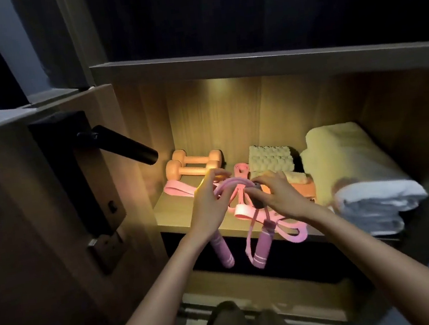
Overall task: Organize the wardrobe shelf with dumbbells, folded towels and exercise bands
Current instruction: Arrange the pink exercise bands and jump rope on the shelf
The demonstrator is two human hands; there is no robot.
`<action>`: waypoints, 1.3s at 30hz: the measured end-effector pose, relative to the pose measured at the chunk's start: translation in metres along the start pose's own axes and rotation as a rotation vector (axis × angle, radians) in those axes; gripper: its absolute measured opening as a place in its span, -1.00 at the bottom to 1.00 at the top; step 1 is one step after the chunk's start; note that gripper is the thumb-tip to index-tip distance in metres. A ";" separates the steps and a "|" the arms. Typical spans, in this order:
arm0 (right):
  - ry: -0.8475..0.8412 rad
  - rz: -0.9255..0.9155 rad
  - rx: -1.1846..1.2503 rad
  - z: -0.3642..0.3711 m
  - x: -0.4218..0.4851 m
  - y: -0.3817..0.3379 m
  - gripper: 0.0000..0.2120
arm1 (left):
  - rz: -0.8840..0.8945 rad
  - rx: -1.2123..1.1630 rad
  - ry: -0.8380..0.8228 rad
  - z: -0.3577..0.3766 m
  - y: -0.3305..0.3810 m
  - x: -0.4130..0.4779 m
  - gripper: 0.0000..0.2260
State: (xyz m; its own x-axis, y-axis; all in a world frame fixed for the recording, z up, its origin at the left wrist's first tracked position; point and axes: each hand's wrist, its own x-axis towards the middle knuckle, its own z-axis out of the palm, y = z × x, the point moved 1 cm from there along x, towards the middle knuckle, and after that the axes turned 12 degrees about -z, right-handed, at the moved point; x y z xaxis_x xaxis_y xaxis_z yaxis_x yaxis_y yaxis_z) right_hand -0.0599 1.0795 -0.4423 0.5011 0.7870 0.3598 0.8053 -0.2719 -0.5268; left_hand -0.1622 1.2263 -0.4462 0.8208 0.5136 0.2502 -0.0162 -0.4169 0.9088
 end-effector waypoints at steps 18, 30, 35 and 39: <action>0.276 0.393 0.518 -0.027 -0.004 0.014 -0.80 | -0.248 0.027 -0.377 0.015 -0.015 0.003 -0.57; 0.548 0.654 0.964 -0.013 0.093 0.074 -0.71 | -0.280 0.112 -0.366 0.056 -0.055 0.085 -0.76; 0.555 0.570 1.028 0.012 0.134 0.108 -0.90 | -0.315 0.049 -0.298 0.067 -0.082 0.117 -0.73; 0.519 0.617 0.980 0.031 0.159 0.136 -0.90 | -0.406 -0.098 -0.370 0.070 -0.102 0.138 -0.57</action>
State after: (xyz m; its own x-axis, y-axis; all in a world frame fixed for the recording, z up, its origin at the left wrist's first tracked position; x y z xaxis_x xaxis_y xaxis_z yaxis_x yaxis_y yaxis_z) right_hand 0.1193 1.1843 -0.4805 0.9516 0.3072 -0.0065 -0.0655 0.1821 -0.9811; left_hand -0.0075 1.2873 -0.5276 0.9175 0.3135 -0.2447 0.3050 -0.1596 0.9389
